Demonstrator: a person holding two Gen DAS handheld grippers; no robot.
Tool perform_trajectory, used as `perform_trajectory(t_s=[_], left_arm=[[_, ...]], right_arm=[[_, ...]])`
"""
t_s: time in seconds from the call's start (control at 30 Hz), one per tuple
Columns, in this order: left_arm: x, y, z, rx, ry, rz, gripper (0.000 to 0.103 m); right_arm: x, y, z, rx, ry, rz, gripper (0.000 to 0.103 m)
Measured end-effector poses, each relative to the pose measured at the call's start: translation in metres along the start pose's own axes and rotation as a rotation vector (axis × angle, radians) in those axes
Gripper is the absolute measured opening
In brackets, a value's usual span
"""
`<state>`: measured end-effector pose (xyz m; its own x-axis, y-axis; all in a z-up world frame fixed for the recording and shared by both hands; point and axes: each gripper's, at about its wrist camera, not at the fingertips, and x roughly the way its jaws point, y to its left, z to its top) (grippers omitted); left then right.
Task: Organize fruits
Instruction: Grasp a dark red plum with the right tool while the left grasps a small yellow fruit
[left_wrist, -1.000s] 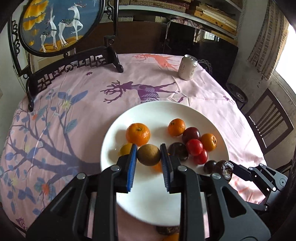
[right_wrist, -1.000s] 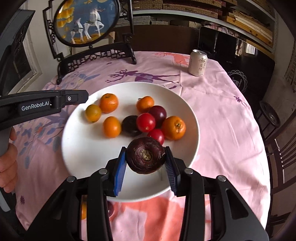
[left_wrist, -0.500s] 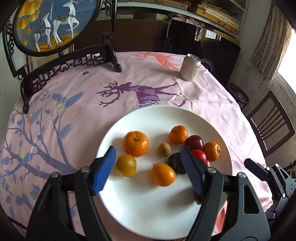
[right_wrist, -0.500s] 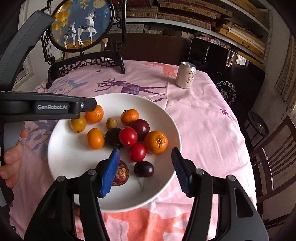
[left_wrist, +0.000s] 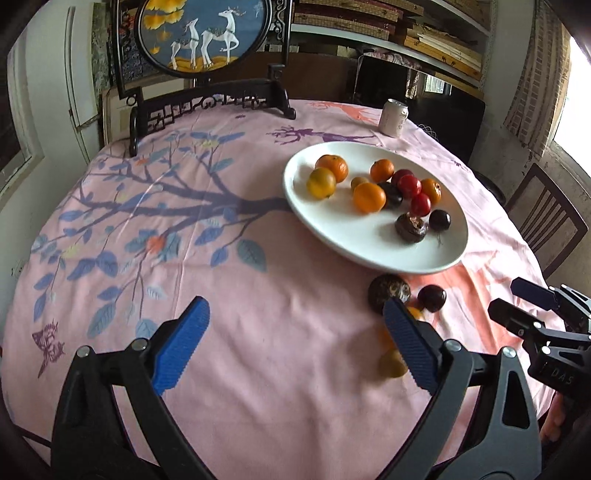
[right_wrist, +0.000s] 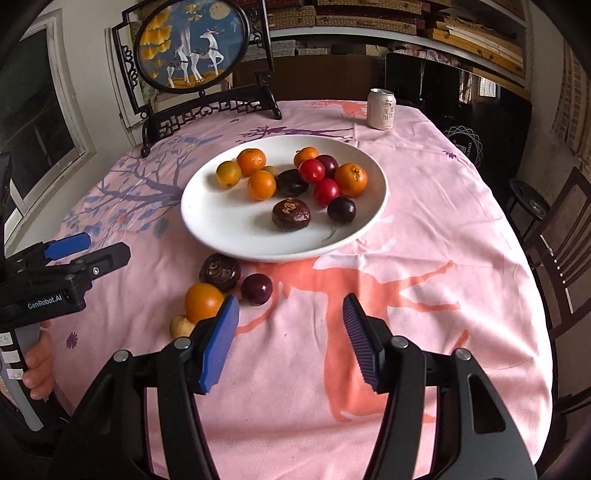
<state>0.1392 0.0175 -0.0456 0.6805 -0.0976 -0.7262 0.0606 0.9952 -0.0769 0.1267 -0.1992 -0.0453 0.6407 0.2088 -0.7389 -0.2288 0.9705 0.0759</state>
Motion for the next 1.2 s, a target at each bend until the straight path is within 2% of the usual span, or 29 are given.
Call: perform_trajectory(t_s=[0.27,0.37,0.47,0.67,0.7,0.83,0.93,1.07,1.17,1.2], left_arm=[[-0.005,0.001,-0.026,0.005,0.035,-0.020,0.097],[-0.007,-0.005,-0.034,0.031,0.042,-0.032,0.097],[-0.007,-0.010,-0.038,0.046,0.048,-0.037,0.097],[-0.004,-0.009,-0.039,0.054,0.059,-0.019,0.097],[-0.003,-0.008,-0.038,0.051,0.063,-0.017,0.097],[0.003,-0.010,-0.038,0.047,0.085,-0.035,0.097],[0.006,-0.025,-0.040,0.079,0.095,-0.073,0.097],[0.019,-0.048,-0.044,0.122,0.119,-0.084,0.096],[0.034,-0.061,-0.044,0.132,0.149,-0.097,0.085],[0.038,-0.065,-0.044,0.136,0.159,-0.097,0.076]], right_arm=[[0.022,0.016,-0.012,-0.036,0.039,-0.002,0.059],[0.036,0.011,-0.008,-0.003,0.048,0.045,0.058],[0.050,0.013,-0.002,0.004,0.066,0.084,0.045],[0.076,0.021,0.007,-0.016,0.100,0.074,0.028],[0.076,0.020,0.006,-0.016,0.093,0.076,0.028],[0.054,0.017,0.001,-0.023,0.054,0.045,0.028],[0.026,0.008,-0.010,-0.028,0.015,0.010,0.028],[0.005,-0.010,-0.030,0.017,0.002,-0.001,0.028],[-0.001,-0.021,-0.038,0.048,-0.002,0.000,0.028],[-0.003,-0.023,-0.040,0.054,-0.005,0.000,0.028]])
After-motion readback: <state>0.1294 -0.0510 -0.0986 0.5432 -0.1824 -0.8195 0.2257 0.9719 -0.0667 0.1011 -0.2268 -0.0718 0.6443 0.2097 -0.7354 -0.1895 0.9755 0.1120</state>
